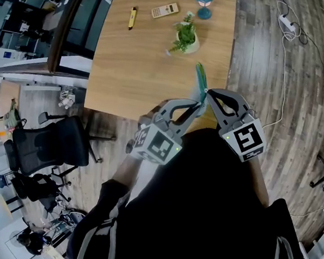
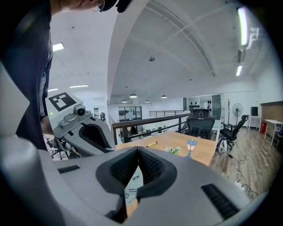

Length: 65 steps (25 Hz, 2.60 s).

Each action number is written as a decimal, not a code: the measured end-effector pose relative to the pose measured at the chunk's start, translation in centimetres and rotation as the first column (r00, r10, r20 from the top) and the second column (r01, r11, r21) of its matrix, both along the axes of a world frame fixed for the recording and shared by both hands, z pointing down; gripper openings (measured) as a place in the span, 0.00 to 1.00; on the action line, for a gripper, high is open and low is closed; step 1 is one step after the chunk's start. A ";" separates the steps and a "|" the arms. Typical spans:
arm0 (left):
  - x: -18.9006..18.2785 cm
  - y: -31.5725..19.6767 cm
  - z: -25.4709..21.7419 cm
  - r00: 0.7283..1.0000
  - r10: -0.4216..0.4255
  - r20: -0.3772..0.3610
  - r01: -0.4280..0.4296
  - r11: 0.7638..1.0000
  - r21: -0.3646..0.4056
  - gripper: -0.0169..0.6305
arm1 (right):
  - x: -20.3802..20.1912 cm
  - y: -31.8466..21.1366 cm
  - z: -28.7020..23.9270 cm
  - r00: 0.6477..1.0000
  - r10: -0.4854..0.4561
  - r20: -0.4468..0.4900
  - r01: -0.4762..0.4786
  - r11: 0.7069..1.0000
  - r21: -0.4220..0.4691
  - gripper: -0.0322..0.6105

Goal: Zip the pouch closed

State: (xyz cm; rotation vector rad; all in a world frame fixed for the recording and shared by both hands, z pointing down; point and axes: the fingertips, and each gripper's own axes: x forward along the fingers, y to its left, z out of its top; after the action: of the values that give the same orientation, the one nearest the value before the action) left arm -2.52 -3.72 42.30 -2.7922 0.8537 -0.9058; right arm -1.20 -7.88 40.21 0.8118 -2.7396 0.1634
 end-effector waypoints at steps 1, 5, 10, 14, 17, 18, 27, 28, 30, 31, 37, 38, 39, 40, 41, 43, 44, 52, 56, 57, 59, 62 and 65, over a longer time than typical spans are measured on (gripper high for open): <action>0.0 0.0 0.0 1.000 -0.001 -0.001 0.001 1.000 0.001 0.04 | 0.0 -0.1 0.0 1.000 0.001 0.000 -0.001 1.000 -0.001 0.07; -0.1 0.0 -0.3 1.000 0.002 -0.002 -0.002 1.000 0.009 0.04 | 0.2 -0.4 -0.1 0.999 0.031 0.012 -0.030 0.999 -0.012 0.07; 0.1 0.0 -0.7 1.000 0.001 -0.012 -0.001 1.000 0.011 0.04 | 0.5 -0.7 -0.2 0.998 0.062 0.008 -0.062 0.998 -0.011 0.07; 0.4 0.2 -0.9 1.000 0.010 -0.020 -0.009 1.000 0.012 0.04 | 1.3 -1.4 0.1 0.994 0.106 -0.002 -0.106 0.994 -0.007 0.07; 0.6 0.2 -1.2 1.000 0.012 -0.023 -0.012 1.000 0.014 0.04 | 1.7 -1.7 0.1 0.992 0.128 -0.004 -0.128 0.992 -0.004 0.07; 0.6 0.3 -1.3 1.000 0.015 -0.021 -0.015 1.000 0.016 0.04 | 1.9 -1.8 0.1 0.990 0.138 -0.005 -0.138 0.990 -0.004 0.07; 1.1 0.7 -2.0 1.000 0.029 -0.008 -0.029 0.999 0.035 0.04 | 3.2 -2.6 -0.1 0.978 0.210 -0.008 -0.210 0.978 -0.002 0.07; 1.1 0.7 -2.2 0.999 0.031 -0.010 -0.030 0.999 0.037 0.04 | 3.3 -2.8 -0.2 0.975 0.222 -0.017 -0.221 0.975 0.006 0.07; 1.1 0.7 -2.5 0.999 0.033 -0.013 -0.033 0.999 0.040 0.04 | 3.5 -2.9 -0.3 0.970 0.240 -0.031 -0.239 0.971 0.017 0.07; 1.1 0.7 -2.6 0.999 0.035 -0.013 -0.034 0.999 0.041 0.04 | 3.6 -2.9 -0.2 0.969 0.247 -0.032 -0.246 0.969 0.017 0.07; 1.3 1.4 -3.1 0.999 0.036 -0.035 -0.035 0.998 0.043 0.04 | 4.9 -3.5 -0.3 0.951 0.307 -0.034 -0.306 0.952 0.027 0.07; 1.3 1.5 -3.3 0.999 0.033 -0.036 -0.031 0.999 0.044 0.04 | 5.0 -3.5 -0.4 0.950 0.311 -0.034 -0.310 0.950 0.028 0.07; 1.3 1.5 -3.4 0.999 0.032 -0.034 -0.030 0.998 0.047 0.04 | 5.0 -3.4 -0.5 0.949 0.315 -0.035 -0.314 0.949 0.029 0.07; 1.3 1.6 -3.4 0.999 0.034 -0.032 -0.032 0.998 0.050 0.04 | 5.0 -3.4 -0.5 0.947 0.318 -0.037 -0.317 0.948 0.031 0.07; 1.4 1.7 -3.5 0.999 0.036 -0.031 -0.034 0.998 0.053 0.04 | 5.1 -3.5 -0.4 0.945 0.323 -0.040 -0.322 0.946 0.033 0.07; 1.3 1.8 -3.6 0.999 0.038 -0.028 -0.036 0.998 0.060 0.04 | 5.4 -3.7 -0.2 0.941 0.336 -0.043 -0.335 0.942 0.034 0.07; 1.3 1.9 -3.7 0.999 0.037 -0.025 -0.036 0.997 0.065 0.04 | 5.8 -3.9 -0.2 0.938 0.343 -0.042 -0.342 0.939 0.033 0.07; 1.5 2.8 -4.4 0.999 0.041 -0.032 -0.038 0.996 0.084 0.04 | 7.6 -4.3 -0.8 0.916 0.400 -0.023 -0.399 0.916 0.044 0.07; 1.7 3.3 -5.0 0.998 0.050 -0.030 -0.047 0.994 0.095 0.04 | 8.2 -4.6 -0.8 0.905 0.426 -0.017 -0.425 0.904 0.042 0.07; 1.7 3.4 -5.2 0.998 0.053 -0.029 -0.050 0.994 0.098 0.04 | 8.5 -4.7 -0.9 0.902 0.431 -0.014 -0.430 0.902 0.045 0.07; 1.9 3.6 -5.3 0.998 0.058 -0.024 -0.056 0.993 0.104 0.04 | 8.9 -4.8 -1.1 0.896 0.443 -0.008 -0.443 0.895 0.052 0.07; 1.9 3.9 -5.6 0.998 0.063 -0.024 -0.060 0.992 0.109 0.04 | 9.5 -5.0 -1.2 0.886 0.464 -0.002 -0.463 0.885 0.051 0.07; 2.0 3.9 -5.7 0.998 0.061 -0.027 -0.057 0.992 0.109 0.04 | 10.0 -5.2 -1.2 0.880 0.475 0.011 -0.475 0.879 0.039 0.07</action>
State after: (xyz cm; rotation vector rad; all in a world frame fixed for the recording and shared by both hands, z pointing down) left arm -0.52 0.17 36.60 -2.7292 0.7943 -0.7868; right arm 8.82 -13.07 39.00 1.4862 -2.4945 0.2047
